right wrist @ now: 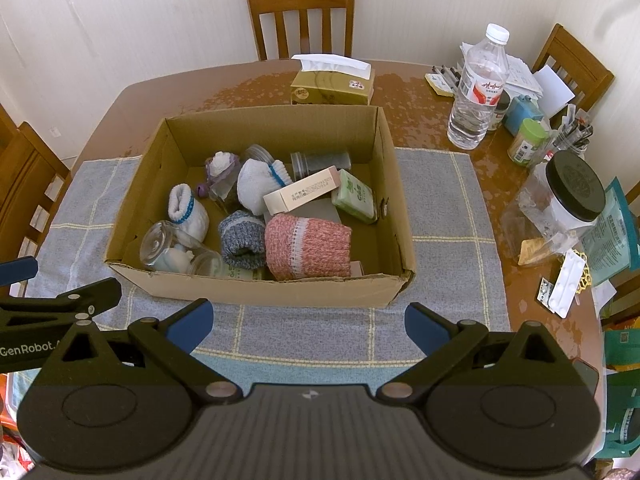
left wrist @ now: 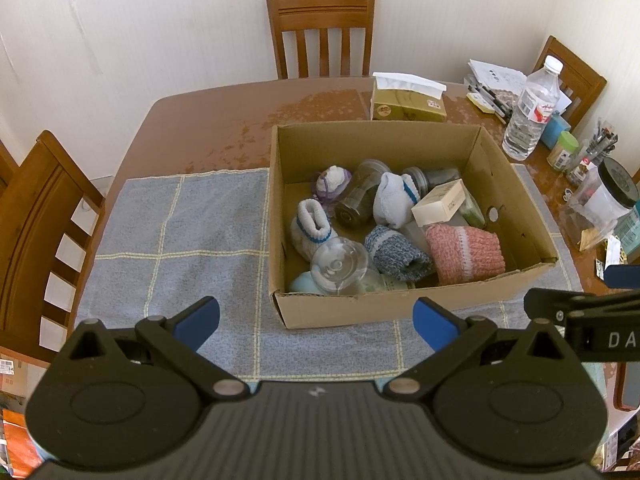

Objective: Organize objects

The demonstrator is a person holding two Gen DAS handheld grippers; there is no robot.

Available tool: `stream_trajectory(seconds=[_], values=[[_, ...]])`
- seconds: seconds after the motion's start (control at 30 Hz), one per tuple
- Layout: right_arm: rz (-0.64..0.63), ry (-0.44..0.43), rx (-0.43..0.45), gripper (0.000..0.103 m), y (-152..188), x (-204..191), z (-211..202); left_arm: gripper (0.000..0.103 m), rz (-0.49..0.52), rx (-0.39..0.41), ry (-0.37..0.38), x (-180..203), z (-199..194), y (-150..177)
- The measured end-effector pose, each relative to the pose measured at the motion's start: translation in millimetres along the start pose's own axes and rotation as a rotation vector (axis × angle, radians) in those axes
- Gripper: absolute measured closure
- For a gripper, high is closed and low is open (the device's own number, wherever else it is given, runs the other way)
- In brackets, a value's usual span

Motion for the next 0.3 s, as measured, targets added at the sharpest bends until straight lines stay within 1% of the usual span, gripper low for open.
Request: stream_trajectory(seconds=[0.3], values=[[0.002, -0.001, 0.002, 0.0, -0.2, -0.1, -0.6, 0.001, 0.002, -0.001, -0.005, 0.1, -0.2, -1.1]])
Point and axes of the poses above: each gripper's, at about its wrist camera, not at the fingertips, and z roughly the way its jaws point, x to its right, y to its underside, the point moved 1 cm from there along z, roughly the way its jaws point, and after that the axes turned 13 degrees about -y, right-handed, at the moved point
